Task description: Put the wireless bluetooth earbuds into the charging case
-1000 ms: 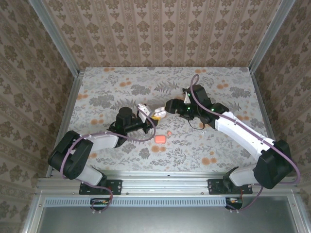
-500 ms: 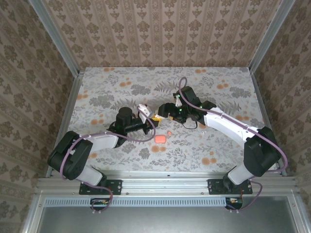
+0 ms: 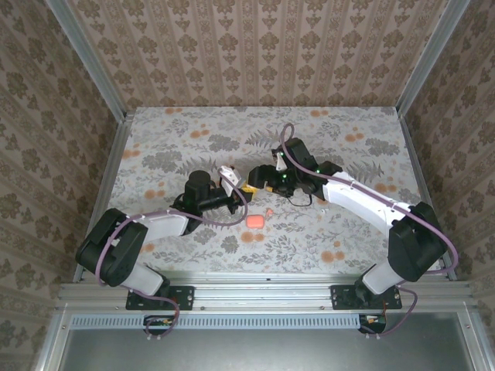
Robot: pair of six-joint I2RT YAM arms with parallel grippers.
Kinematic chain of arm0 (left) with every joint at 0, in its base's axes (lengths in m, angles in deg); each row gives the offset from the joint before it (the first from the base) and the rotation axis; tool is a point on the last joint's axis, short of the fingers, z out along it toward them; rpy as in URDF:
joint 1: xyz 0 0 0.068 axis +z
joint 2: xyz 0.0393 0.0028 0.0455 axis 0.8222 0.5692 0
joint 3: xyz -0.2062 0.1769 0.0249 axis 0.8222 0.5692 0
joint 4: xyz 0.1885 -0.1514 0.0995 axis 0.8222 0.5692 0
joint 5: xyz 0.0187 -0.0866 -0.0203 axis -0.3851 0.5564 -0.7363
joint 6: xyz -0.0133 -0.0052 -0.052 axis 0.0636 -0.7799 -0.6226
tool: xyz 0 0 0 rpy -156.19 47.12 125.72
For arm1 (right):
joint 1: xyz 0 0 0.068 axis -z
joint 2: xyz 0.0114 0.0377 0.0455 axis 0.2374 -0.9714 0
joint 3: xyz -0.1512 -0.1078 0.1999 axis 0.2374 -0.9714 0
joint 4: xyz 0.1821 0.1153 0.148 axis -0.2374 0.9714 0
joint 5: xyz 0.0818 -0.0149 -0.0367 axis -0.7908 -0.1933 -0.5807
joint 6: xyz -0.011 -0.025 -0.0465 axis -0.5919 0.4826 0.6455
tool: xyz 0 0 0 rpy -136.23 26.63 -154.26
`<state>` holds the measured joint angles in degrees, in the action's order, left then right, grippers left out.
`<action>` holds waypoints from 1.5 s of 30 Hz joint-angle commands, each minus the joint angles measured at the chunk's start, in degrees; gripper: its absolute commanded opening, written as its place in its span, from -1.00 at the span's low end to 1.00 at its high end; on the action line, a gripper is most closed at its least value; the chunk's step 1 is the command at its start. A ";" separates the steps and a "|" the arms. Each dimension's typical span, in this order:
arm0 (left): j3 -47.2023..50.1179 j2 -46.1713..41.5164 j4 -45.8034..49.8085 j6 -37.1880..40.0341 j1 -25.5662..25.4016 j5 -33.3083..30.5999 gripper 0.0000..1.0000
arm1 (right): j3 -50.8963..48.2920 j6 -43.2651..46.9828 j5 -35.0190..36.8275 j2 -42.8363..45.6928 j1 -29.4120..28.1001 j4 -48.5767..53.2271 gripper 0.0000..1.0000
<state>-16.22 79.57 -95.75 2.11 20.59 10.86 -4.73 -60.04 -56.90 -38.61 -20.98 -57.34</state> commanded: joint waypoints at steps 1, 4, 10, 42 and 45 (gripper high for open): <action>-0.44 -1.12 -0.97 0.94 0.45 1.25 -0.83 | 1.97 0.24 -0.69 -0.33 -0.52 -0.76 0.54; -0.35 -1.20 -0.97 0.93 0.47 1.16 -0.83 | 2.10 0.25 -0.69 -0.54 -0.68 -0.78 0.54; -0.53 -1.32 -1.00 0.94 0.43 1.33 -0.83 | 2.82 0.79 -0.58 -1.76 -0.88 0.20 0.53; -0.75 -1.67 0.15 1.16 0.53 -0.50 -0.83 | 2.08 2.17 4.79 2.04 -1.10 2.00 0.42; -0.62 -1.68 0.09 1.21 0.53 -0.78 -0.83 | 1.89 1.16 4.71 2.84 -1.27 1.38 0.49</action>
<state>-16.24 79.18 -94.50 2.11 20.89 10.18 -3.57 -58.60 -53.08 -38.04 -21.95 -56.73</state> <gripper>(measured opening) 0.195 0.734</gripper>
